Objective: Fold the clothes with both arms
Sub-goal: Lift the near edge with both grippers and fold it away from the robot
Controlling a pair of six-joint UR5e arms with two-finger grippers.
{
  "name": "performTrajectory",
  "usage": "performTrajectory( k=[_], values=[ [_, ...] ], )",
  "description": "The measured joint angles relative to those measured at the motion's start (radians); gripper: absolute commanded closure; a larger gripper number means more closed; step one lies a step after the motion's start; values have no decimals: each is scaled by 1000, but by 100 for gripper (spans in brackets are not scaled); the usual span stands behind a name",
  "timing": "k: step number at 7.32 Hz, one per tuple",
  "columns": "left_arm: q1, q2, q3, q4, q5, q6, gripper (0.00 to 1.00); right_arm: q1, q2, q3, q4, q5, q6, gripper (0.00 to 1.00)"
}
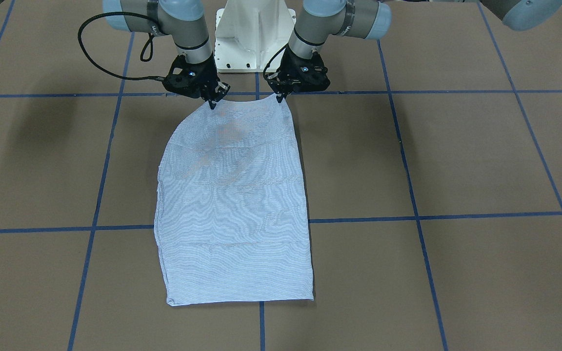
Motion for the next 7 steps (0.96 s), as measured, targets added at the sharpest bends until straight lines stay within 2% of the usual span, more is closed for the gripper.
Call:
performTrajectory(
  k=[3,4,7],
  values=[
    [3,3,-147,175,-3,1,100,6,-41,123,0,87,-2,100],
    [7,2,-192,226,-10,1,100,15,-48,165,0,148,-2,100],
    [44,-4,-324,395,-92,1,100,71,-51,227,2,427,-1,100]
  ],
)
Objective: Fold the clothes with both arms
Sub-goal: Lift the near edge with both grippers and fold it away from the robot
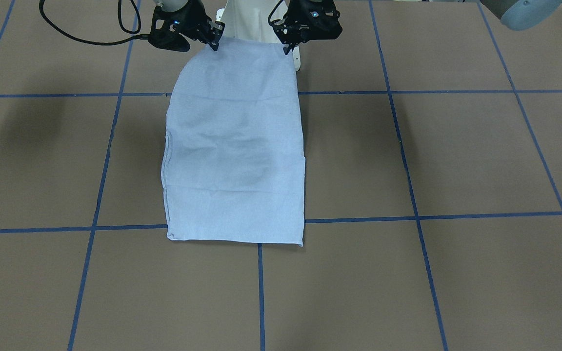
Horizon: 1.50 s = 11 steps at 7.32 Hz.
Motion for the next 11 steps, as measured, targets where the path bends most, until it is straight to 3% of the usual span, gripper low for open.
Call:
performTrajectory(
  k=[3,6,11],
  values=[
    [32,-9,-124,145,-69,0,100,25,1,23,2,166,2,100],
    [8,-28,-129,158,-73,14,100,108,10,-10,5,172,-11,100],
    [-184,-31,36,12,-76,86,100,278,115,-174,6,160,-71,100]
  ],
)
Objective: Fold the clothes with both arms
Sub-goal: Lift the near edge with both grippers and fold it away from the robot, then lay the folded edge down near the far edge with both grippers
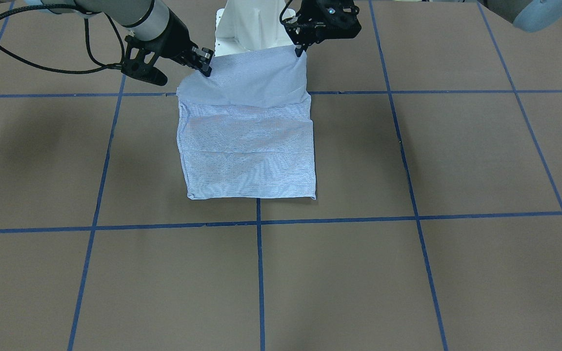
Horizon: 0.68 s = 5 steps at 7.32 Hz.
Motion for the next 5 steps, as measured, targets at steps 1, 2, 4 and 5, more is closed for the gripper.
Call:
performTrajectory(
  k=[1,2,4,5],
  values=[
    [-39,-1,41,-52,-1,1,100,12,18,-37,1,-10,-25,100],
    [-76,-3,87,-110,-1,2,100,23,41,-80,2,-17,-43,100],
    [-128,-21,195,-221,-1,2,100,45,104,-184,2,-21,-75,100],
    [-145,-36,256,-274,-1,2,100,54,130,-235,3,-30,-100,100]
  ],
)
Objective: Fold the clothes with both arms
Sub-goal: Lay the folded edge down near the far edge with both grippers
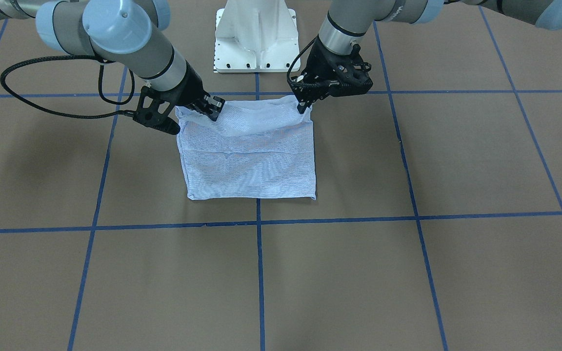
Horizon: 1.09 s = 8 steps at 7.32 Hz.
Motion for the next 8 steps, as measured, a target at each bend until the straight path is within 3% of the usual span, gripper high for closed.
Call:
performTrajectory(
  k=[3,7,8],
  values=[
    [-31,-11,155,-137,2,3,100,9,67,-139,3,-48,-80,100],
    [-41,-15,206,-168,3,30,100,8,117,-315,113,-53,-110,100],
    [-41,-23,218,-178,3,30,73,9,118,-329,129,-50,-110,77]
  ],
)
